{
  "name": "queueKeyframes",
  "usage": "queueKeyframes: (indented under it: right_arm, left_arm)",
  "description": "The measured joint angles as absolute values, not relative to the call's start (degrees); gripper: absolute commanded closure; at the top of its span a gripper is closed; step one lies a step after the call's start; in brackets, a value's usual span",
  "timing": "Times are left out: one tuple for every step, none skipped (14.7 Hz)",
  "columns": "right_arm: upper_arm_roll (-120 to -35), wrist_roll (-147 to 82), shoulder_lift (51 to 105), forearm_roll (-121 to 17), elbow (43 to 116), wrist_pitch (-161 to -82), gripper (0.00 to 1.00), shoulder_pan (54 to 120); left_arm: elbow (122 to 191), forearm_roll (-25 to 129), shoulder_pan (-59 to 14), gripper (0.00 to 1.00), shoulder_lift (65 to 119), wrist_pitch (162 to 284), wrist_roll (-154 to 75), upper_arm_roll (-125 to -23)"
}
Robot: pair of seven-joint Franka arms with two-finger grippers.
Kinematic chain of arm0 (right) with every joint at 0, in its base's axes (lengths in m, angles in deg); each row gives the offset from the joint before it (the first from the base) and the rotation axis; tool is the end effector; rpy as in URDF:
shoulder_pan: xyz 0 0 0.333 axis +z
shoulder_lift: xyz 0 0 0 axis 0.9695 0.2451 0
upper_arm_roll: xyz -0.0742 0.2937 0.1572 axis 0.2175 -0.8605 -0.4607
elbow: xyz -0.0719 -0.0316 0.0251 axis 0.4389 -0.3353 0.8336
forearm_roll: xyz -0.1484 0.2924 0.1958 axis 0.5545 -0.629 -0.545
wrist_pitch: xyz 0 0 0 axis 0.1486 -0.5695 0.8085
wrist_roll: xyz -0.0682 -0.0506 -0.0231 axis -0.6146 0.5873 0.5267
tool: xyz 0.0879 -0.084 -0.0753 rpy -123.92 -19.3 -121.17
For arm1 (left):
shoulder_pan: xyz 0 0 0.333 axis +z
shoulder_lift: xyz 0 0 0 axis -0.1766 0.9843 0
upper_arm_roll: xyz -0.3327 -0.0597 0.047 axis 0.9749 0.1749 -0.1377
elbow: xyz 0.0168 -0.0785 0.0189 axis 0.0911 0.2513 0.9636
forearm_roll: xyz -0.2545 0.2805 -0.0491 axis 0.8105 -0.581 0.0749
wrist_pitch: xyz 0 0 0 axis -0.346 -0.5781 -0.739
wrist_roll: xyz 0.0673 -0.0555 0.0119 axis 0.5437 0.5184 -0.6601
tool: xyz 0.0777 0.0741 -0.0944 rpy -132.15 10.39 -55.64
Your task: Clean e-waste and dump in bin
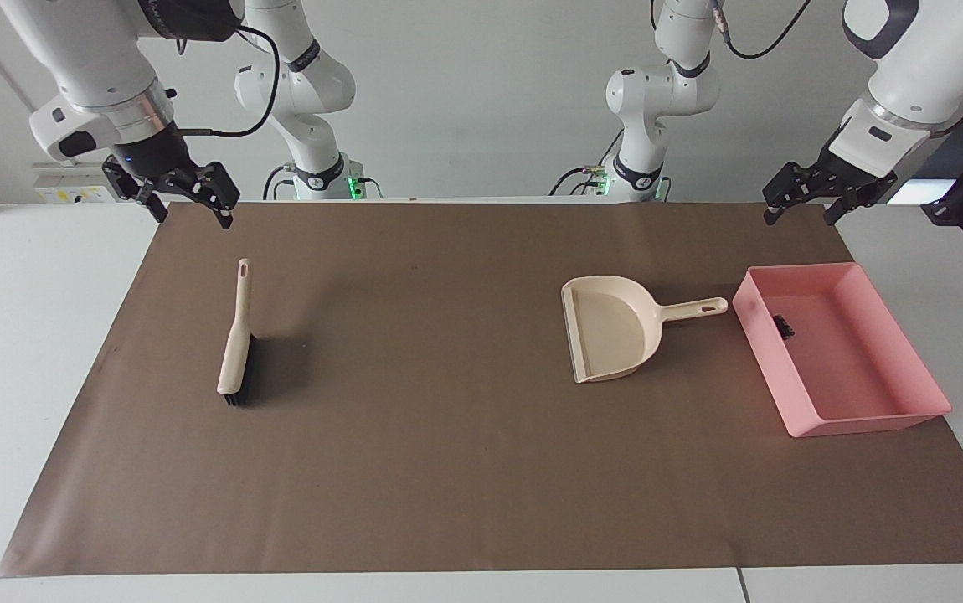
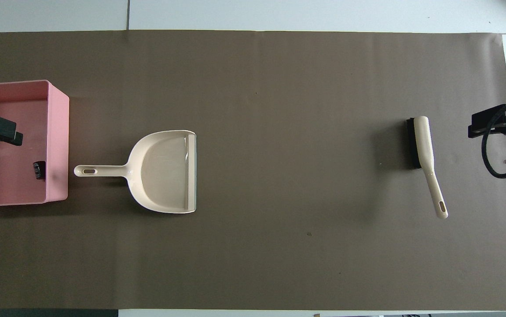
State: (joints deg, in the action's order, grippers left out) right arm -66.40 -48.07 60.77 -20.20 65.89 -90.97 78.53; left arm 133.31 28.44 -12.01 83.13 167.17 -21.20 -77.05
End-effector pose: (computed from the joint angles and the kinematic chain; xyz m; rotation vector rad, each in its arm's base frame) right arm 0.5258 -0.0113 0.6257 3.1106 -0.2188 -0.0399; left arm 0.5326 -0.0164 0.6245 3.1150 -0.1244 -0.1280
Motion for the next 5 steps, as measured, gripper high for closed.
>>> queueKeyframes:
  right_arm:
    - [-66.4,-48.07,60.77,-20.2,65.89,-90.97,0.0,78.53]
    - [-66.4,-48.07,60.77,-20.2,65.89,-90.97,0.0,78.53]
    - [-66.4,-48.07,60.77,-20.2,65.89,-90.97,0.0,78.53]
    - [-66.4,-48.07,60.77,-20.2,65.89,-90.97,0.0,78.53]
    - [-66.4,-48.07,60.77,-20.2,65.9,-90.97,0.0,78.53]
  left_arm:
    - [133.38,28.44,-11.99,0.02,83.13,167.17,-21.2,-77.07]
    - [133.4,28.44,-11.98,0.02,83.13,167.29,-21.2,-77.09]
    - [133.4,28.44,-11.99,0.02,83.12,167.41,-21.19,-77.09]
    - [133.4,28.44,-11.99,0.02,83.1,167.48,-21.19,-77.09]
    - [133.4,28.44,-11.99,0.02,83.09,167.52,-21.19,-77.09]
